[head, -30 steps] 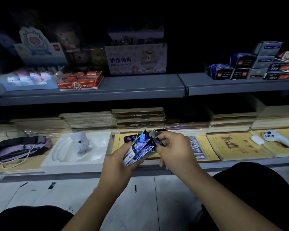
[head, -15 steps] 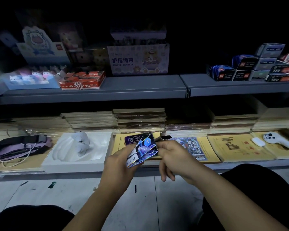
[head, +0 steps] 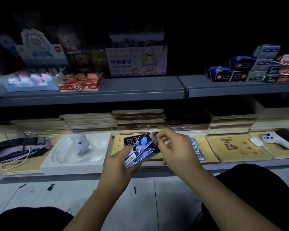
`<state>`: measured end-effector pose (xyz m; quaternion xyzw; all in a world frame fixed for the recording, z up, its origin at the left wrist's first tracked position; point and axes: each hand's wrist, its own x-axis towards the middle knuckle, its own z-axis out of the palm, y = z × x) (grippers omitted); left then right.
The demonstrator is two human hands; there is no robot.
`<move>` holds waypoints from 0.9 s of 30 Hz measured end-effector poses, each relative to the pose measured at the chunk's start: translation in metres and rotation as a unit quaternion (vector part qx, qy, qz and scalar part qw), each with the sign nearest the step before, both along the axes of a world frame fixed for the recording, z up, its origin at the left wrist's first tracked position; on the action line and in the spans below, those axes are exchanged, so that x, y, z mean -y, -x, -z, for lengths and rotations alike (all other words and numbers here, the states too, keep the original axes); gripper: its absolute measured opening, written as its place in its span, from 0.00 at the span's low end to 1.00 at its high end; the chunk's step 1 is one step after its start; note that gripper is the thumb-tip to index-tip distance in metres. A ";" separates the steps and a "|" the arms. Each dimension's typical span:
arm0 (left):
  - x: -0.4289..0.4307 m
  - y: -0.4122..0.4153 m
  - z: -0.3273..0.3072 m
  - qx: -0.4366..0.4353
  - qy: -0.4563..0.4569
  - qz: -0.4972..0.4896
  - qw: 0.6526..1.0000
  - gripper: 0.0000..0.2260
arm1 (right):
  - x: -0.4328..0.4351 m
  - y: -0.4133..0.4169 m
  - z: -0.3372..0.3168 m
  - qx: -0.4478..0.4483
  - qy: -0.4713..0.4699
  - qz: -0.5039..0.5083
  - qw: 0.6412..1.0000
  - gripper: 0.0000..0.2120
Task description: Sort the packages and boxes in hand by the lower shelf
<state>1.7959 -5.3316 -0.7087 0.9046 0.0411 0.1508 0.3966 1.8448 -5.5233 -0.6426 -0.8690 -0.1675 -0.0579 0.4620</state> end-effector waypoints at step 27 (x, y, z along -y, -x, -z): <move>0.007 0.001 -0.001 -0.044 -0.050 -0.011 0.998 0.21 | -0.015 0.007 0.001 -0.157 -0.189 -0.029 0.969 0.12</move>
